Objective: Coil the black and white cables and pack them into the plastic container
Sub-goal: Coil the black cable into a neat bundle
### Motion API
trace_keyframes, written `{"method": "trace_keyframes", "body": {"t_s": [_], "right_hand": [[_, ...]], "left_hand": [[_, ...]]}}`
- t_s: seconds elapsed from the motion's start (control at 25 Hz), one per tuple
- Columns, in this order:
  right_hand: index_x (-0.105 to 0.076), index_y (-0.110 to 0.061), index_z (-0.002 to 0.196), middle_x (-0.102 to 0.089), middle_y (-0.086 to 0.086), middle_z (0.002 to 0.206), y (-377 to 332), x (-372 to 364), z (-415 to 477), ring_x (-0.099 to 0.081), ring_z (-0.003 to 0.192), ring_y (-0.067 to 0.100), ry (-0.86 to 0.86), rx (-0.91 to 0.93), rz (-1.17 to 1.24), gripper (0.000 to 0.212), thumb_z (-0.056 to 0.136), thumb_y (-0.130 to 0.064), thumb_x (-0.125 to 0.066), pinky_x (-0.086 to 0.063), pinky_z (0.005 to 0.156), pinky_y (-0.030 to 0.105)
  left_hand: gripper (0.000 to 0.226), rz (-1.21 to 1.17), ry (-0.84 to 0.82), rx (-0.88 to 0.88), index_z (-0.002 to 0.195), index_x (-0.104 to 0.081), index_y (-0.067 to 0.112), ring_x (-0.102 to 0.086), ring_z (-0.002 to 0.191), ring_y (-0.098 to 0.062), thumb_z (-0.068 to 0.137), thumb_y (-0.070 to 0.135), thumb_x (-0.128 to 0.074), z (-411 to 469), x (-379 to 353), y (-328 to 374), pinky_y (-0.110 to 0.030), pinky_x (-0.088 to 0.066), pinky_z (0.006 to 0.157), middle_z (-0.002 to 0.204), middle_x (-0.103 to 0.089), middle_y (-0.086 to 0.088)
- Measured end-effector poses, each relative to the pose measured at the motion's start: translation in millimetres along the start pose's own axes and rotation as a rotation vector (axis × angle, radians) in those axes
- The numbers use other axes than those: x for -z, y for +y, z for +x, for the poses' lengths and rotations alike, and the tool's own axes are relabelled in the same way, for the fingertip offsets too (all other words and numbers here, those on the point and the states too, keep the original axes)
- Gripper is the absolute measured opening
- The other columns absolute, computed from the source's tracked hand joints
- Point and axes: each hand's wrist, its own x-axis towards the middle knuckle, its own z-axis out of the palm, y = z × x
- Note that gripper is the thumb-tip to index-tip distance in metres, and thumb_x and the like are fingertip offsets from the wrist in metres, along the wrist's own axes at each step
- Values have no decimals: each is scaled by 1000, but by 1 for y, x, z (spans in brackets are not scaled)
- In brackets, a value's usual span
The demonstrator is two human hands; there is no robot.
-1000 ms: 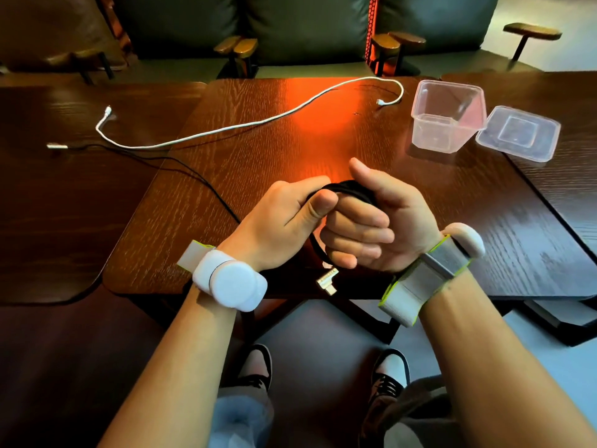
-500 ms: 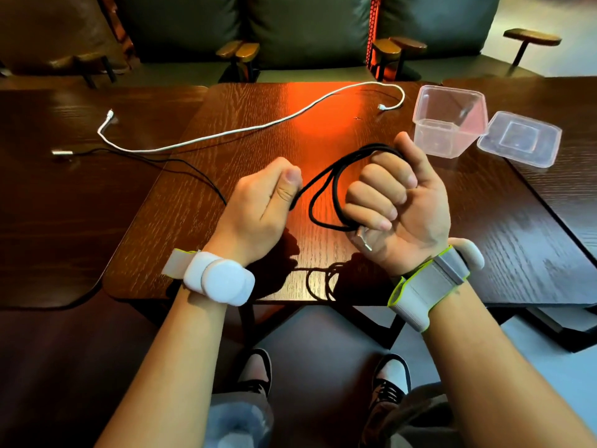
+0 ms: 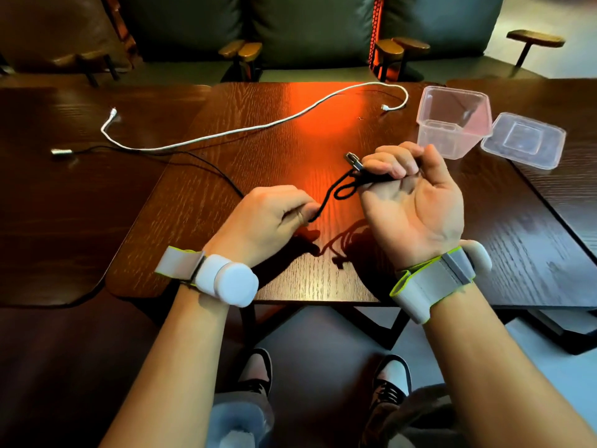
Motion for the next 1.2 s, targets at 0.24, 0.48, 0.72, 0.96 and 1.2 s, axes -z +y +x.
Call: {"method": "trace_keyframes", "body": {"t_s": [0.24, 0.48, 0.72, 0.96, 1.2], "right_hand": [[-51, -12, 82, -54, 2, 84, 10, 1, 9, -54, 76, 18, 1, 279, -267, 28, 103, -23, -38, -42, 80, 30], [-53, 1, 108, -60, -12, 115, 18, 18, 9, -56, 114, 7, -176, 543, -1418, 23, 103, -14, -37, -37, 108, 28], [-31, -31, 79, -47, -13, 61, 15, 27, 4, -51, 57, -5, -382, 369, -2231, 26, 102, -39, -40, -34, 54, 18], [-38, -23, 81, -51, -9, 63, 10, 22, 7, -52, 56, 4, -520, 360, -2373, 36, 94, -51, -56, -36, 52, 23], [-43, -25, 76, -48, -12, 63, -4, 13, 2, -50, 60, 2, -521, 290, -2436, 55, 64, -68, -76, -35, 51, 20]], "left_hand": [[43, -53, -183, 60, 75, -59, 11, -60, 67, -20, 102, 40, -42, 5, -5, 29, -44, -47, 66, 67, -62, 0], [26, -1, -258, 74, 84, -68, 22, -66, 73, -15, 101, 32, -52, 7, -1, 40, -38, -52, 73, 76, -71, 6], [13, -57, -152, 128, 79, -70, 23, -63, 61, 2, 86, 15, -63, 3, 22, 30, -15, -41, 59, 58, -64, 15], [24, -173, -50, 183, 101, -76, 24, -72, 70, -5, 84, 7, -75, 0, 26, 17, -17, -56, 70, 83, -76, 8], [6, -55, -192, 57, 94, -78, 19, -67, 80, -5, 90, 20, -72, -2, 15, 14, -17, -48, 70, 83, -72, 8]]}}
